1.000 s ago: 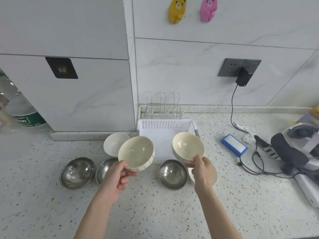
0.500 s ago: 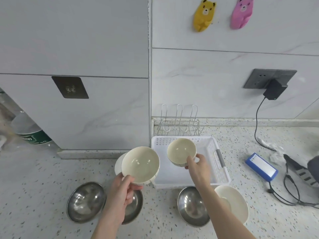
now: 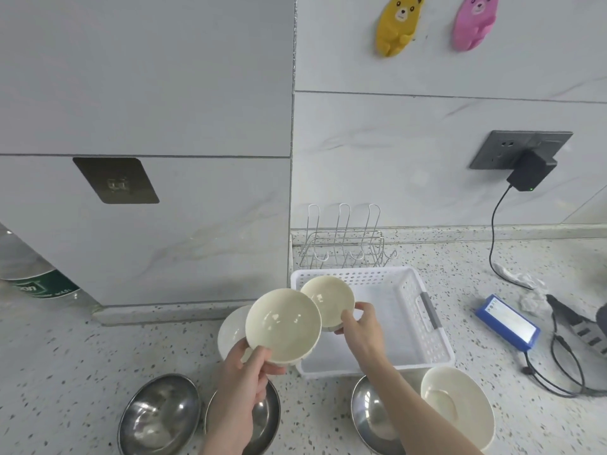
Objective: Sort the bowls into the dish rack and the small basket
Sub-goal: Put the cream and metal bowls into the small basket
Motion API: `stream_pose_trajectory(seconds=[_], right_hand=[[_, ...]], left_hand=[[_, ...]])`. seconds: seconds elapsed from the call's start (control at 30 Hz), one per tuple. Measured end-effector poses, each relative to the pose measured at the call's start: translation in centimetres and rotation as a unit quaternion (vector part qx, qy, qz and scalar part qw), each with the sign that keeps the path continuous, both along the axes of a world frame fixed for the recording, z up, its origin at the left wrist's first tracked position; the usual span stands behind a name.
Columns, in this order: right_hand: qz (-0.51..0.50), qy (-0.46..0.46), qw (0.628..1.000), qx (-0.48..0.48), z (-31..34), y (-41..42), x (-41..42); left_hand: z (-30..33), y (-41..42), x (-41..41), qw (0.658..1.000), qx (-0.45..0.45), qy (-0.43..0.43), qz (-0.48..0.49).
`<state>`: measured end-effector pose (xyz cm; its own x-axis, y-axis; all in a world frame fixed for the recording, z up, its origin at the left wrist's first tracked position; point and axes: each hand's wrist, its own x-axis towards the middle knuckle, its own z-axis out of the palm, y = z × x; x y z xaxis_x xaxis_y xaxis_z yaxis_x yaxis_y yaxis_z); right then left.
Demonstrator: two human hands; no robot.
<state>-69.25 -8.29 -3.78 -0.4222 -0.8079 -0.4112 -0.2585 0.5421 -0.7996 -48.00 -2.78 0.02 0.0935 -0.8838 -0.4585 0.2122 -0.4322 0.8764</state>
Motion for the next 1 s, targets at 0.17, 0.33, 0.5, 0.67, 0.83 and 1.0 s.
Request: stream_pose_trajectory(seconds=[0.17, 0.33, 0.5, 0.67, 0.83, 1.0], right_hand=[[0.002, -0.005, 1.000, -0.007, -0.6, 0.0, -0.2], [0.010, 0.015, 1.000, -0.005, -1.2, -0.1, -0.3], [0.024, 0.010, 1.000, 0.005, -1.4, 0.0, -0.5], [0.039, -0.001, 0.999, 0.002, -0.9, 0.2, -0.4], [0.067, 0.001, 0.998, -0.008, -0.7, 0.3, -0.4], [0.088, 0.035, 0.995, 0.016, -0.5, 0.5, 0.0]], left_hand=[[-0.1, 0.1, 0.1, 1.000, 0.004, -0.011, 0.012], [0.0, 0.1, 0.1, 1.000, 0.009, -0.014, 0.022], [0.2, 0.1, -0.2, 1.000, 0.008, -0.007, 0.020], [0.6, 0.3, -0.6, 1.000, 0.005, -0.007, 0.015], [0.8, 0.5, -1.3, 1.000, 0.000, -0.018, 0.025], [0.8, 1.0, -1.7, 0.999, 0.004, -0.011, 0.045]])
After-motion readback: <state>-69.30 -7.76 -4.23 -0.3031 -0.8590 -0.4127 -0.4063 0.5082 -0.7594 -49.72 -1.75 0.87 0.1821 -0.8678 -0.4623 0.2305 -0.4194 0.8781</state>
